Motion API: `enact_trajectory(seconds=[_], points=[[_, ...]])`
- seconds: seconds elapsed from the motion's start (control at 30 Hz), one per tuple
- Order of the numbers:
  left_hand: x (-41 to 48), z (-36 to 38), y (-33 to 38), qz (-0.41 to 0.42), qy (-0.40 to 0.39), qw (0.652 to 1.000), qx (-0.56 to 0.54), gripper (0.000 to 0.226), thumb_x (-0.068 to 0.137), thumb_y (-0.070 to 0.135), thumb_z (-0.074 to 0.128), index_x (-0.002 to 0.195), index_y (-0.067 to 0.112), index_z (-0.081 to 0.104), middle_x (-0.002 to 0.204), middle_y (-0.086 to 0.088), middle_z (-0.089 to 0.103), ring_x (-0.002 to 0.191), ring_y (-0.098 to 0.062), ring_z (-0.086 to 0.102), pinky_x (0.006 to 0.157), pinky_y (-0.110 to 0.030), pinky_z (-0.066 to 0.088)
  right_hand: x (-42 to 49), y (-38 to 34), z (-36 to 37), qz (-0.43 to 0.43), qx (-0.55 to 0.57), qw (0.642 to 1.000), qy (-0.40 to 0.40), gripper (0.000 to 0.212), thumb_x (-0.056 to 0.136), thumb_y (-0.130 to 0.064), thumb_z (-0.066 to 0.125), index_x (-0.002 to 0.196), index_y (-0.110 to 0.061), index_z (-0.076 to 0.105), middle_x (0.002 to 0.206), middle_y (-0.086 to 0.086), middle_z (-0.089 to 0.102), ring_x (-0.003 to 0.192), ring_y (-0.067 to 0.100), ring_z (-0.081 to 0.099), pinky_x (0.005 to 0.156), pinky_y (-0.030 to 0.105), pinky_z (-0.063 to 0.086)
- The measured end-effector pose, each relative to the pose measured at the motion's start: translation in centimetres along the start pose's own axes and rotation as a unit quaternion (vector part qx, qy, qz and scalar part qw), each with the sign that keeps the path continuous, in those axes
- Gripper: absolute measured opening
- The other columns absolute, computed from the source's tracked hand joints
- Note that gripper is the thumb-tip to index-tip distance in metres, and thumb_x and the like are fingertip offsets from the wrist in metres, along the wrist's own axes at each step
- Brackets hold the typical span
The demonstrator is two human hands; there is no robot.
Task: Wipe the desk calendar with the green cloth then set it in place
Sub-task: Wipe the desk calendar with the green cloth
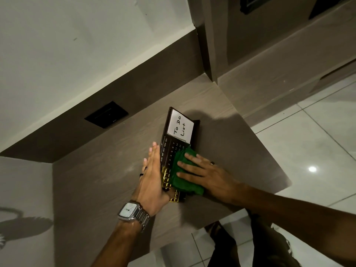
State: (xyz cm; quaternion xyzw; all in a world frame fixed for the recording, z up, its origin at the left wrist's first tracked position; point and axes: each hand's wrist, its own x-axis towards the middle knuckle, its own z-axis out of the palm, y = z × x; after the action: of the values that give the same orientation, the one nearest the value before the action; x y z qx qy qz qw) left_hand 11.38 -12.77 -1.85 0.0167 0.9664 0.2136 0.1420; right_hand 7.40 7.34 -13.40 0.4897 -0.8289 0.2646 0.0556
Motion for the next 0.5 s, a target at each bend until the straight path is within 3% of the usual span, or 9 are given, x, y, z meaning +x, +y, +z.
enact_trajectory(seconds=[0.07, 0.23, 0.4, 0.5], points=[[0.1, 0.1, 0.0, 0.002, 0.002, 1.000, 0.003, 0.142, 0.066, 0.026, 0.084, 0.141, 0.038, -0.035, 0.162, 0.007, -0.022, 0.151, -0.010, -0.015, 0.119, -0.030, -0.013, 0.6, 1.1, -0.9, -0.007, -0.012, 1.000, 0.006, 0.078, 0.079, -0.014, 0.075, 0.147, -0.024, 0.036, 0.156, 0.004, 0.029, 0.145, 0.030, 0.016, 0.115, 0.048, 0.017], [0.1, 0.1, -0.1, 0.000, 0.005, 1.000, 0.016, 0.144, 0.064, 0.024, 0.085, 0.141, 0.039, -0.036, 0.161, 0.009, -0.023, 0.150, -0.009, -0.016, 0.120, -0.034, -0.011, 1.5, 3.9, -3.5, 0.106, -0.015, 0.994, 0.021, 0.072, 0.079, -0.015, 0.076, 0.143, -0.021, 0.044, 0.154, 0.005, 0.033, 0.144, 0.032, 0.020, 0.114, 0.054, 0.023], [0.1, 0.2, -0.2, 0.005, 0.008, 1.000, -0.004, 0.141, 0.066, 0.033, 0.083, 0.141, 0.041, -0.035, 0.163, 0.006, -0.022, 0.151, -0.012, -0.015, 0.121, -0.038, -0.009, 0.1, 0.4, -1.7, 0.004, -0.018, 1.000, 0.010, 0.070, 0.071, -0.015, 0.081, 0.135, -0.022, 0.054, 0.147, 0.005, 0.045, 0.140, 0.031, 0.027, 0.111, 0.051, 0.025], [0.2, 0.2, -0.3, 0.003, 0.012, 1.000, -0.002, 0.141, 0.065, 0.031, 0.084, 0.142, 0.041, -0.033, 0.163, 0.008, -0.022, 0.151, -0.011, -0.015, 0.122, -0.039, -0.008, 1.1, 2.3, -3.3, 0.010, -0.038, 0.999, 0.001, 0.064, 0.071, -0.014, 0.082, 0.130, -0.024, 0.059, 0.145, 0.005, 0.047, 0.140, 0.031, 0.031, 0.111, 0.052, 0.026]])
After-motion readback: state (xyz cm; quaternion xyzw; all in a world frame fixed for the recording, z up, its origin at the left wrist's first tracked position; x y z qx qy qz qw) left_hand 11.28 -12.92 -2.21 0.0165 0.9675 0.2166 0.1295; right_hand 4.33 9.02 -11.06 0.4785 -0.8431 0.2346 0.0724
